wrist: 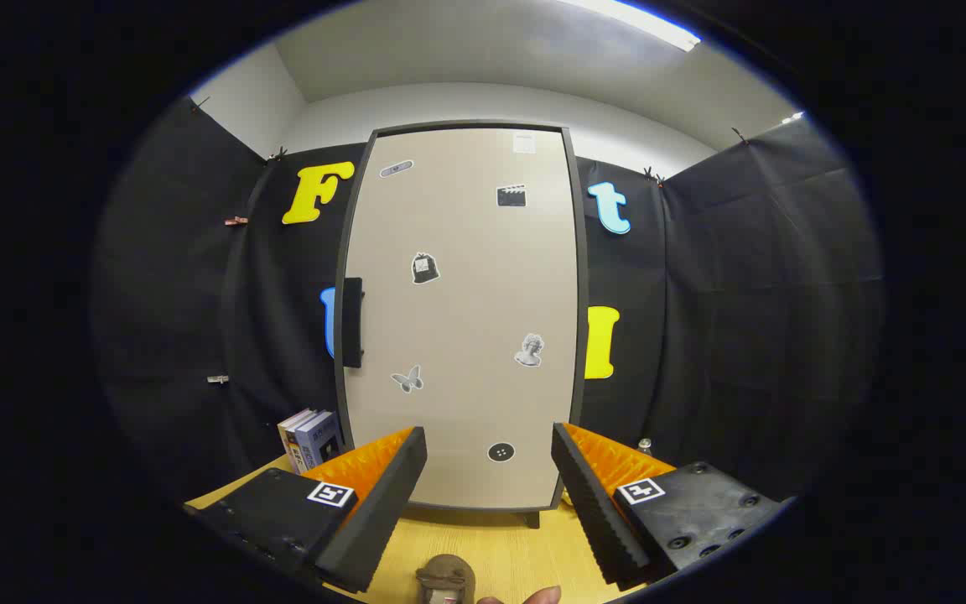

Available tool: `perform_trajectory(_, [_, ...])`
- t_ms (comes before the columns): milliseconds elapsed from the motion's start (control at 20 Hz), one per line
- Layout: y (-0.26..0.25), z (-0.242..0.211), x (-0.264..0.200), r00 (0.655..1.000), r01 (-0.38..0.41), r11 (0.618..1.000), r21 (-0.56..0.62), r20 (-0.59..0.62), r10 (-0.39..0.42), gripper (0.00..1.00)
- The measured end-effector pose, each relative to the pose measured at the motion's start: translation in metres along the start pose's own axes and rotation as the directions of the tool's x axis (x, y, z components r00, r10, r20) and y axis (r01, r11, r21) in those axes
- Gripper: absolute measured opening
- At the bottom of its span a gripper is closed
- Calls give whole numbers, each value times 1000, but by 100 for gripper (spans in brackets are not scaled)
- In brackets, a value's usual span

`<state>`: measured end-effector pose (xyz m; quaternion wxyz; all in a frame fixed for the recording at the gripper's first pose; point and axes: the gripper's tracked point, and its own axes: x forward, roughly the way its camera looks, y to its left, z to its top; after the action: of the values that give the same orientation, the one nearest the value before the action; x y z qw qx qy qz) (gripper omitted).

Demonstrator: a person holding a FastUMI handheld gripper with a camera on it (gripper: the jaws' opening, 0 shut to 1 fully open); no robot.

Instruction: Open the shoe cabinet door, grab the shoes and put them into the shoe cabinet, then close the shoe cabinet door.

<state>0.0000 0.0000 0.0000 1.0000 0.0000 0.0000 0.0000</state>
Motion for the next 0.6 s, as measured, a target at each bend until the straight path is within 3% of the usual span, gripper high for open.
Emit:
perform_trajectory(200, [-10,9,0,1000,12,996,86,25,-14,98])
perform_trajectory(600, [-24,3,3,998,56,996,67,25,-58,98])
